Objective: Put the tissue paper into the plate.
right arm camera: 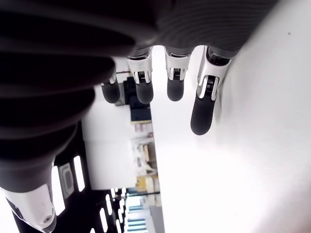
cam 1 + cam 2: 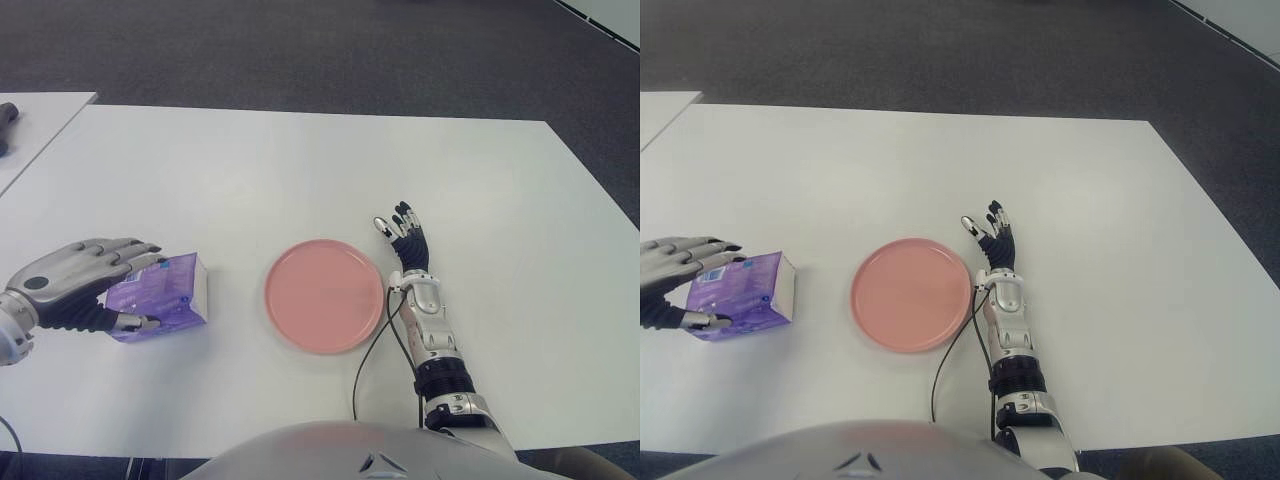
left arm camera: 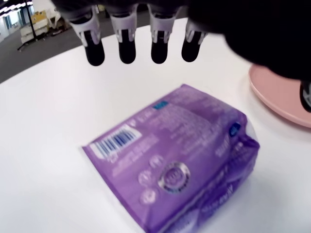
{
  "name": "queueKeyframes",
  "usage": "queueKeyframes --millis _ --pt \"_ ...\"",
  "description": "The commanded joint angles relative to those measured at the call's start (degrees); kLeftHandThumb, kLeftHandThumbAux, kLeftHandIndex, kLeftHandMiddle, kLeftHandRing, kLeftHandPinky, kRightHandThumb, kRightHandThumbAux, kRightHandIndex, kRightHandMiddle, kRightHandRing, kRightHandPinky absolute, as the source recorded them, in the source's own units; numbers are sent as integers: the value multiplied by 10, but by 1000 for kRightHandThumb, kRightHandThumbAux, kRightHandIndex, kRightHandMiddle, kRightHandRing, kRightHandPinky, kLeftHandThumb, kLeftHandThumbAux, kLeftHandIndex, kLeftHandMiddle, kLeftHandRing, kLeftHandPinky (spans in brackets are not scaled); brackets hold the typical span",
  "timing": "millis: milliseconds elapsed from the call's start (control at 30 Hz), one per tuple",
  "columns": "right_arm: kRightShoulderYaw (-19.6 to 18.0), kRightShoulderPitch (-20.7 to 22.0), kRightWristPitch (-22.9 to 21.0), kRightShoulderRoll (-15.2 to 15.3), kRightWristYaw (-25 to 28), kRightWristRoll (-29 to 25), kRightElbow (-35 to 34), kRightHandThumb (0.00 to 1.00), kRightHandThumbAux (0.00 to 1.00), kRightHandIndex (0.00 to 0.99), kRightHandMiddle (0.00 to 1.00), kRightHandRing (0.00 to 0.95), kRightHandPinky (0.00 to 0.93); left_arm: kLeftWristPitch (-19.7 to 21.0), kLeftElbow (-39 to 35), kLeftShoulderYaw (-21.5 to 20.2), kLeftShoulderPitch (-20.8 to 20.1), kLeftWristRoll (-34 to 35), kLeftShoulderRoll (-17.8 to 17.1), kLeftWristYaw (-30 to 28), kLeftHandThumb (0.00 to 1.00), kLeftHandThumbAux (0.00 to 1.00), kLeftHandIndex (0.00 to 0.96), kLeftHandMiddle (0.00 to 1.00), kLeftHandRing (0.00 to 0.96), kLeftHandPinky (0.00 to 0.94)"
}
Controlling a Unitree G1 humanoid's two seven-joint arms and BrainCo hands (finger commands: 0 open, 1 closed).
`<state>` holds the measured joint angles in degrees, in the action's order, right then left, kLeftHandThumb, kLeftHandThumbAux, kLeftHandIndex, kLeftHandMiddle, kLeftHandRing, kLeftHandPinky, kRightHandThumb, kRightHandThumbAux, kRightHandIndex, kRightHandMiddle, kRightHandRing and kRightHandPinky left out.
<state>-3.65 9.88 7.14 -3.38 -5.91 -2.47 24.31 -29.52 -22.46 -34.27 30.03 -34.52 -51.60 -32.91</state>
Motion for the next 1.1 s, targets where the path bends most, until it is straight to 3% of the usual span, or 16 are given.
queueKeyframes --millis 33,767,1100 --pt "-7 -25 -33 -6 1 -8 36 204 660 0 0 0 9 1 7 6 -9 -16 13 30 93 192 0 0 0 0" --pt "-10 -21 -30 -6 2 -6 42 204 660 0 0 0 9 -34 25 4 -36 -110 9 165 109 247 0 0 0 0" --pt "-10 -24 -31 -6 3 -7 39 204 660 0 0 0 9 -37 35 13 -36 -122 7 184 132 264 0 0 0 0"
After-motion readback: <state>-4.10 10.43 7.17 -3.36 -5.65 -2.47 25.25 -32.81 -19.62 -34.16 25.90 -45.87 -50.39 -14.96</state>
